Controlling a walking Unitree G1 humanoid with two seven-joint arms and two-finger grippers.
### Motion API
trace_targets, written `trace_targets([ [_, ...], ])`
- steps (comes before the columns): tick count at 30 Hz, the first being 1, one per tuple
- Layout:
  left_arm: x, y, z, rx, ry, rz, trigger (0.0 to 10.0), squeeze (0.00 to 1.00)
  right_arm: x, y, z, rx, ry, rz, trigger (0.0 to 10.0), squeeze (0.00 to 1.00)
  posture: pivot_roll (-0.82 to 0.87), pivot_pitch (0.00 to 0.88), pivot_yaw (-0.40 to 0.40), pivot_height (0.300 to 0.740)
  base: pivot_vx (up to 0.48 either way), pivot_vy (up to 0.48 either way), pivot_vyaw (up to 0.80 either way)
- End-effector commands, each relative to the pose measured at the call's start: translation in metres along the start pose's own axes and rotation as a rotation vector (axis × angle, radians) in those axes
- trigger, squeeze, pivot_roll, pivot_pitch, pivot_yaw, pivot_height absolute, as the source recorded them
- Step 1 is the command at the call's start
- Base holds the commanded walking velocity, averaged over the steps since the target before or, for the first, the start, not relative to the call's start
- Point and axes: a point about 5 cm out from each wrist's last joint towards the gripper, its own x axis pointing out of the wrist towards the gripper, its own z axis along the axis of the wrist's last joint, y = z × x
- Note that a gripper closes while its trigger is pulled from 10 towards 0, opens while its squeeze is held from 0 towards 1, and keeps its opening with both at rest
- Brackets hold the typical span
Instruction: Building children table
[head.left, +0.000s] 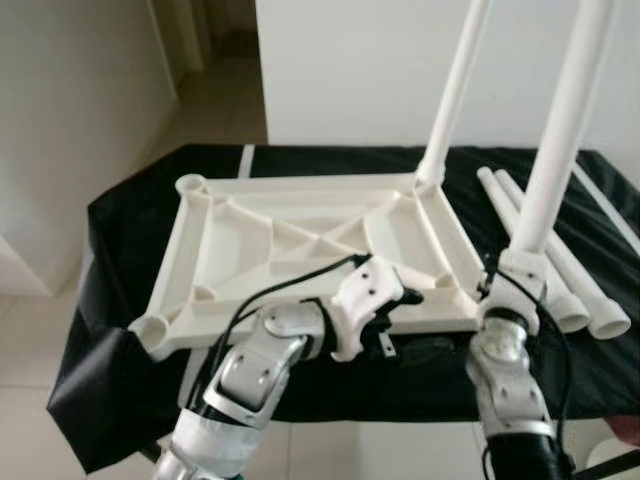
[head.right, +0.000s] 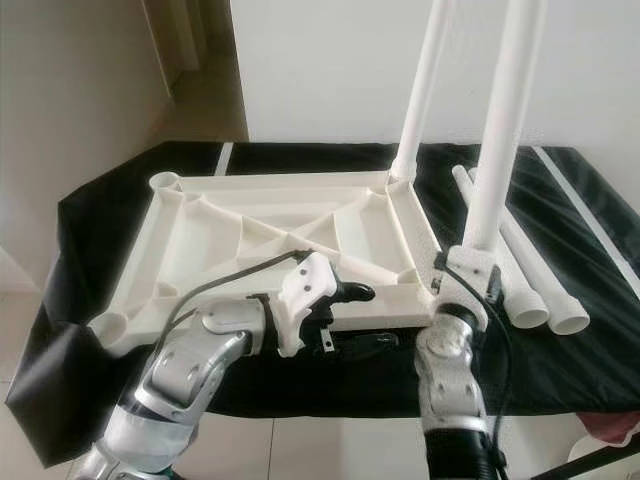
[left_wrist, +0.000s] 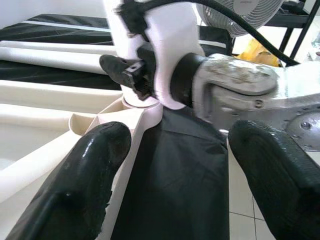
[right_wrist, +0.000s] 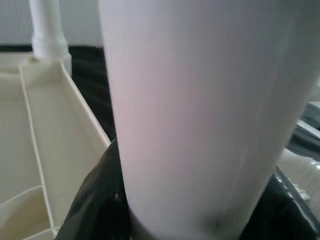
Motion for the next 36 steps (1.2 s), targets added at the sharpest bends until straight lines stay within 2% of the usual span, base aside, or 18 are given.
trace_targets([
  [1, -0.001, 0.005, 0.003, 0.008, 0.005, 0.054, 10.0, 0.00, -0.012, -0.008, -0.032, 0.023, 0.110, 0.009, 10.0, 0.00, 0.00, 0.000, 0.009, 0.740, 0.000, 0.000, 0.00],
  [5, -0.001, 0.005, 0.003, 0.011, 0.006, 0.053, 10.0, 0.00, -0.020, -0.014, -0.038, 0.084, 0.078, 0.059, 10.0, 0.00, 0.00, 0.000, 0.015, 0.740, 0.000, 0.000, 0.00],
  [6, -0.002, 0.005, 0.004, 0.011, 0.006, 0.053, 10.0, 0.00, -0.024, -0.019, -0.043, 0.138, 0.086, 0.055, 10.0, 0.00, 0.00, 0.000, 0.015, 0.740, 0.000, 0.000, 0.00],
  [8, -0.001, 0.005, 0.004, 0.013, 0.006, 0.051, 10.0, 0.00, -0.025, -0.025, -0.052, 0.188, 0.129, 0.037, 10.0, 0.00, -0.01, 0.000, 0.022, 0.740, 0.000, 0.000, 0.00],
  [13, -0.001, 0.005, 0.004, 0.013, 0.008, 0.044, 10.0, 0.00, -0.020, -0.029, -0.055, 0.248, 0.169, 0.032, 10.0, 0.00, -0.02, 0.000, 0.032, 0.740, 0.000, 0.000, 0.00],
  [17, -0.001, 0.005, 0.004, 0.011, 0.008, 0.040, 10.0, 0.00, -0.016, -0.032, -0.056, 0.253, 0.168, 0.024, 10.0, 0.00, -0.02, 0.000, 0.033, 0.740, 0.000, 0.000, 0.00],
  [21, -0.002, 0.005, 0.004, 0.012, 0.011, 0.039, 10.0, 0.00, -0.010, -0.028, -0.065, 0.241, 0.288, 0.037, 10.0, 0.00, -0.02, 0.000, 0.036, 0.740, 0.000, 0.000, 0.00],
  [23, -0.002, 0.005, 0.004, 0.011, 0.012, 0.039, 10.0, 0.00, -0.004, -0.026, -0.061, 0.236, 0.301, 0.051, 10.0, 0.00, -0.01, 0.000, 0.036, 0.740, 0.000, 0.000, 0.00],
  [27, -0.003, 0.005, 0.004, 0.011, 0.014, 0.041, 10.0, 0.00, 0.002, -0.016, -0.058, 0.095, 0.359, 0.152, 10.0, 0.00, -0.01, 0.000, 0.037, 0.740, 0.000, 0.000, 0.00],
  [29, -0.003, 0.005, 0.004, 0.011, 0.014, 0.041, 10.0, 0.00, 0.004, -0.016, -0.056, 0.062, 0.347, 0.158, 10.0, 0.00, -0.01, 0.000, 0.035, 0.740, 0.000, 0.000, 0.00],
  [32, -0.003, 0.005, 0.004, 0.011, 0.012, 0.041, 10.0, 0.00, 0.007, -0.014, -0.053, -0.041, 0.338, 0.182, 10.0, 0.00, -0.01, 0.000, 0.035, 0.740, 0.000, 0.000, 0.00],
  [36, -0.003, 0.005, 0.004, 0.009, 0.011, 0.044, 10.0, 0.00, 0.006, -0.012, -0.057, -0.063, 0.372, 0.195, 10.0, 0.00, -0.01, 0.000, 0.031, 0.740, 0.000, 0.000, 0.00],
])
